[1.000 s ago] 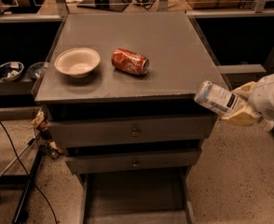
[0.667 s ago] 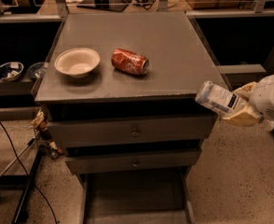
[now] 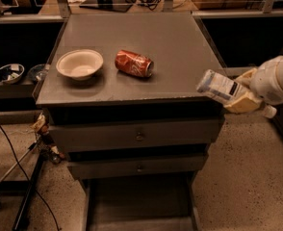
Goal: Pick blue plastic bottle from bottom drawer and place on counter
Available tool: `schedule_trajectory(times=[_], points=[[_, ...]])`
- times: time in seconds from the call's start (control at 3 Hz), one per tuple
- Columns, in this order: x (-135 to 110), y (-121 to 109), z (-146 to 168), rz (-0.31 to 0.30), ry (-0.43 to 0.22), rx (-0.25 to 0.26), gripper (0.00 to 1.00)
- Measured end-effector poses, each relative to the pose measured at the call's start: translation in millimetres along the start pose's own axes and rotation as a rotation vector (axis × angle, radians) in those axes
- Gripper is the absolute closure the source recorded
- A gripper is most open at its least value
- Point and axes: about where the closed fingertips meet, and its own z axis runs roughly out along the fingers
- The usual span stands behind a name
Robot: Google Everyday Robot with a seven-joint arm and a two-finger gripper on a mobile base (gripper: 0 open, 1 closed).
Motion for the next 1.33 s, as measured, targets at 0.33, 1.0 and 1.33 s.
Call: schedule_trajectory(times=[0.33, 1.0, 1.33], points=[[-29, -23, 2, -0.037, -0.015, -0.002, 1.0], [-53, -54, 20, -0.053, -0.025, -0.026, 1.0], [-55, -56, 21, -0.049, -0.023, -0.031, 1.0]])
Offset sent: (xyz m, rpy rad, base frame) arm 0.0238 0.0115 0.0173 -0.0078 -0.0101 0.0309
